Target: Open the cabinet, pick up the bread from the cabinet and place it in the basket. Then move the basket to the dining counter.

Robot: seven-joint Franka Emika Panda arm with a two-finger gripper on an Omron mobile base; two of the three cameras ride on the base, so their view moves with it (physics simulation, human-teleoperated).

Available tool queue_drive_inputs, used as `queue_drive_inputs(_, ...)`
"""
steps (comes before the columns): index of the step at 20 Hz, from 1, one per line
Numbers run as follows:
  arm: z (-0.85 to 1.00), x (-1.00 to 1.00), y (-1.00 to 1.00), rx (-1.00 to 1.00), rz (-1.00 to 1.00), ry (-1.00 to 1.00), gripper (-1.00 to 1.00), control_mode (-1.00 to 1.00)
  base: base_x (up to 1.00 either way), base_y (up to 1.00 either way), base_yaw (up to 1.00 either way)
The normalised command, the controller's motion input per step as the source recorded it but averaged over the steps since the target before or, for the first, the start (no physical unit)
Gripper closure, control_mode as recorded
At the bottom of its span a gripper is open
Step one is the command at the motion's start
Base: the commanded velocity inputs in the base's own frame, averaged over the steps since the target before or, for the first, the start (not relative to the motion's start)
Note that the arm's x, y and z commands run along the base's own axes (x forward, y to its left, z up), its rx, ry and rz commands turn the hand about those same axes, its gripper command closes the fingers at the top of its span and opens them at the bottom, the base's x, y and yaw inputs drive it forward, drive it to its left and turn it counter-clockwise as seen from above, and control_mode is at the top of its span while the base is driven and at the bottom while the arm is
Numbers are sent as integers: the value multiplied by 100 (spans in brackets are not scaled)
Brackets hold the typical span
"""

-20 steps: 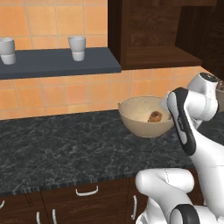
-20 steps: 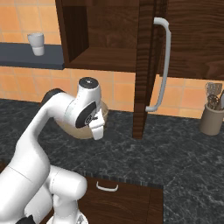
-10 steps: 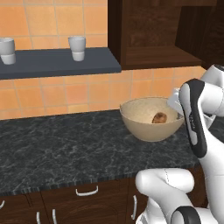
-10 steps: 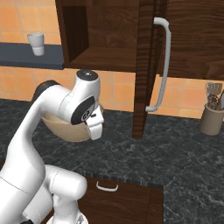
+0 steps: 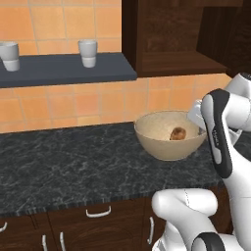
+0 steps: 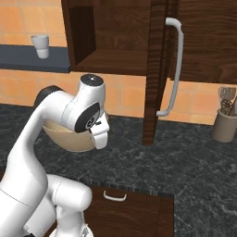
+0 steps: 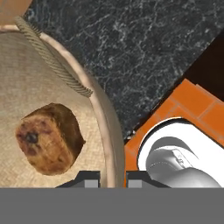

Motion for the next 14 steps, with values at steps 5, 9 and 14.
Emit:
queue_drive_inputs(5, 0, 0, 0, 0, 0, 0, 100, 100, -67, 70, 29)
queue_drive_inputs(9, 0, 0, 0, 0, 0, 0, 100, 100, -65, 90, 61)
queue_drive_inputs(14, 0, 0, 0, 0, 0, 0, 100, 100, -22, 64, 80)
